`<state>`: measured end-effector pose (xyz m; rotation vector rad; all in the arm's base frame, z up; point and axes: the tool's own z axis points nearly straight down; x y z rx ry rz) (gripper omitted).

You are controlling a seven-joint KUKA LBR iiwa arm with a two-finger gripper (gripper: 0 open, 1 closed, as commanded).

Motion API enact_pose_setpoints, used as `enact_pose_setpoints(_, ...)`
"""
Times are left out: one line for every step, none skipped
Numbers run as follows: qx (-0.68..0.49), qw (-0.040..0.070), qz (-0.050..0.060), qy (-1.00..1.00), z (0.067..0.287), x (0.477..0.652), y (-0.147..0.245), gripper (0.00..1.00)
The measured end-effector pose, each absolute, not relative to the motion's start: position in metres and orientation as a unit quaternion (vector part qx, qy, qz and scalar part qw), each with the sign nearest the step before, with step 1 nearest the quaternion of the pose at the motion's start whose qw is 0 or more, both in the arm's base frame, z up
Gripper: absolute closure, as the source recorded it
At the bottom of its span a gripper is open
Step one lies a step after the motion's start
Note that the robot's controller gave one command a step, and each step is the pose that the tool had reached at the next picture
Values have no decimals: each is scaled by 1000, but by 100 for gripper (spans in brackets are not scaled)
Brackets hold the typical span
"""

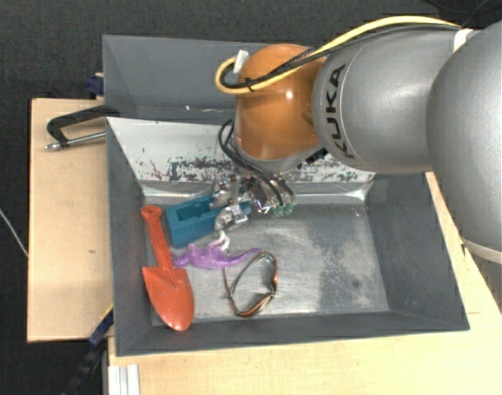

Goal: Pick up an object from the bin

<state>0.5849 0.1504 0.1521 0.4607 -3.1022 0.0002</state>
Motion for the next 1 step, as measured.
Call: enact_pose_setpoints(139,7,1,-990,148,583,160,100)
